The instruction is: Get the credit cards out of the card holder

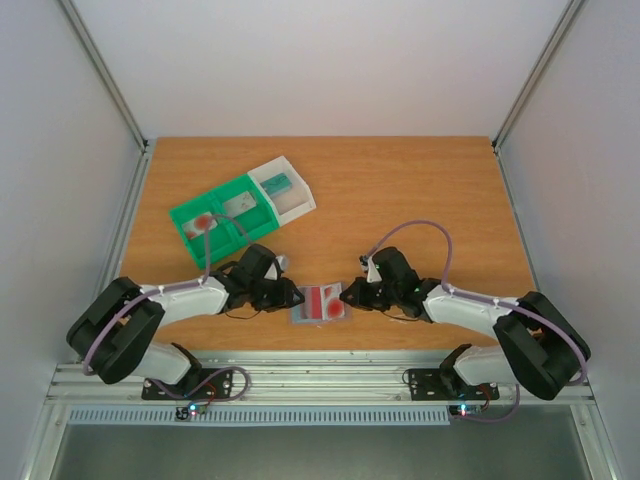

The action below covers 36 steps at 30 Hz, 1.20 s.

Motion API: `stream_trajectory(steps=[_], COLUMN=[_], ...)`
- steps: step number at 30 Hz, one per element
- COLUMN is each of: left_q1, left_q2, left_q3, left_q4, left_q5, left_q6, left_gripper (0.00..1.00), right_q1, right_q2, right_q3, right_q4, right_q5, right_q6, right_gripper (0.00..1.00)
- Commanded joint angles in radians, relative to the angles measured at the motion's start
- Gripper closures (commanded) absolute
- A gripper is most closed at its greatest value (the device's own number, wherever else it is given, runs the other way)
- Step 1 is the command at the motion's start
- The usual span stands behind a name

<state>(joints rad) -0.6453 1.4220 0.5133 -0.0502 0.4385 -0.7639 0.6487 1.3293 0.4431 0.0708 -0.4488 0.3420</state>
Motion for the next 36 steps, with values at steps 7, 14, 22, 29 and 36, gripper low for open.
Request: stream_trajectory(steps=[7,14,22,29,36], left_q1=[0.003,0.002,0.003,0.003,0.002], left_q2=[-0.147,-0.255,-0.376,-0.449,-0.462], left_q3=[0.081,0.136,0.21,0.242,0.258], left_q4=[-0.161,-0.263,-0.422,-0.455,-0.444], left_q5=[-0.019,0.063,0.254,0.367,0.47], left_q6=[0.029,0.105,0.218,0.24,0.237], left_gripper=[0.53,0.5,0.43,0.44,0.46], right_q1=[-0.005,-0.007,-0.007,-0.007,-0.005], right_q2=[-0.132,-0.186,-0.294,-0.343,-0.379], right_q3=[0.105,0.168,0.255,0.288,0.292], right_q4=[-0.278,-0.387,-0.511,-0.495,-0.425], right_q5=[-0.007,-0.077,-0.266,-0.46,-0.586], right_q6=[-0.19,-0.29,-0.432,-0.411,-0.378], right_gripper=[0.99,0.99,0.99,0.99,0.99])
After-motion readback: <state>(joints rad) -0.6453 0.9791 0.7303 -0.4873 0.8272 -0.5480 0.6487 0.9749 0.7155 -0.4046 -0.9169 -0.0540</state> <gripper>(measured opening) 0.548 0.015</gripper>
